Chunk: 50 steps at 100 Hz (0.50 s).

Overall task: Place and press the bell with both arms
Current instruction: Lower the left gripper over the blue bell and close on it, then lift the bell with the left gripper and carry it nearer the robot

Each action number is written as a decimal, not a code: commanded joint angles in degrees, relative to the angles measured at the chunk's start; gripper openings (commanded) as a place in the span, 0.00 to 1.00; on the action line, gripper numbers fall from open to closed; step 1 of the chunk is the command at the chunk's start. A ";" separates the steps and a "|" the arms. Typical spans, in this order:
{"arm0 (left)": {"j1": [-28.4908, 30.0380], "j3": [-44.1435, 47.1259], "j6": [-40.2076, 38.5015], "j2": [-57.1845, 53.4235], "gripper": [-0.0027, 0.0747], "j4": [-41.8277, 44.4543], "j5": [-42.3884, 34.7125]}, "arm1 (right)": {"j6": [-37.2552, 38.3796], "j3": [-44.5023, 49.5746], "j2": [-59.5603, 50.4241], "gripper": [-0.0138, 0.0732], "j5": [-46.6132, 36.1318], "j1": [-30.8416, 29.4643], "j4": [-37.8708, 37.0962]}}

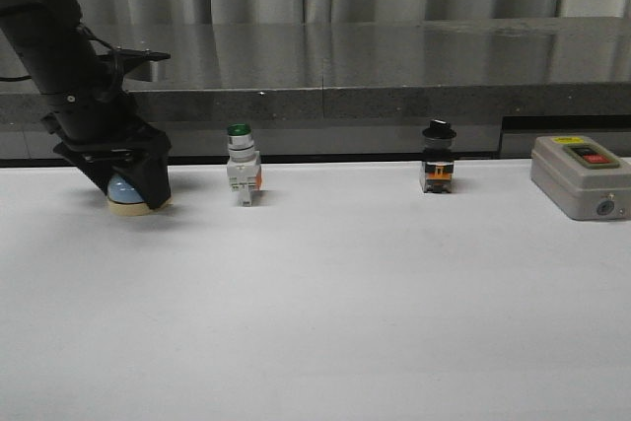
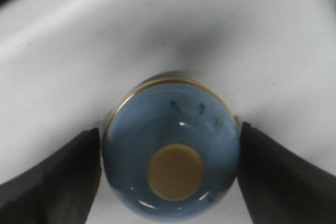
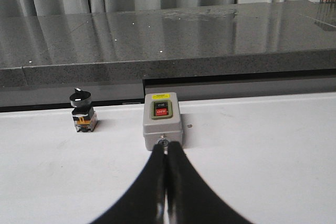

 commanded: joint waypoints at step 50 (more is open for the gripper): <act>-0.39 -1.72 0.02 -13.02 0.41 -5.55 5.47 | -0.27 -0.09 -0.39 0.09 -4.74 -0.18 -0.54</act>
